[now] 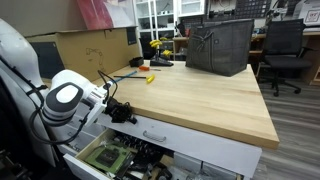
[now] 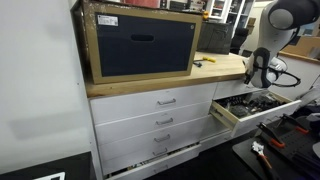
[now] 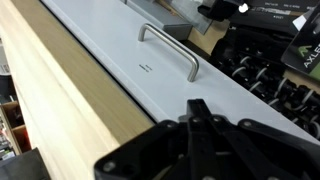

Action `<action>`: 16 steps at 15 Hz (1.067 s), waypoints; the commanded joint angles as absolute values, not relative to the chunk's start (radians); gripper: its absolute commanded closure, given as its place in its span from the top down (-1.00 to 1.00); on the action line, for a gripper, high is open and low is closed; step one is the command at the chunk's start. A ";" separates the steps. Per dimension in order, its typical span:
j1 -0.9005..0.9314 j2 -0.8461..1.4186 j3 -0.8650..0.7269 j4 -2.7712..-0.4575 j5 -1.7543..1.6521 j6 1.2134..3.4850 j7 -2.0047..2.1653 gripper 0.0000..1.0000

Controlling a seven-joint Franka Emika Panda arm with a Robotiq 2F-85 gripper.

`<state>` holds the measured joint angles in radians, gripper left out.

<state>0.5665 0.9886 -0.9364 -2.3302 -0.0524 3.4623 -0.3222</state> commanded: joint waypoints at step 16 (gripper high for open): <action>0.947 0.941 -1.065 -2.689 -0.117 3.462 -0.443 -0.99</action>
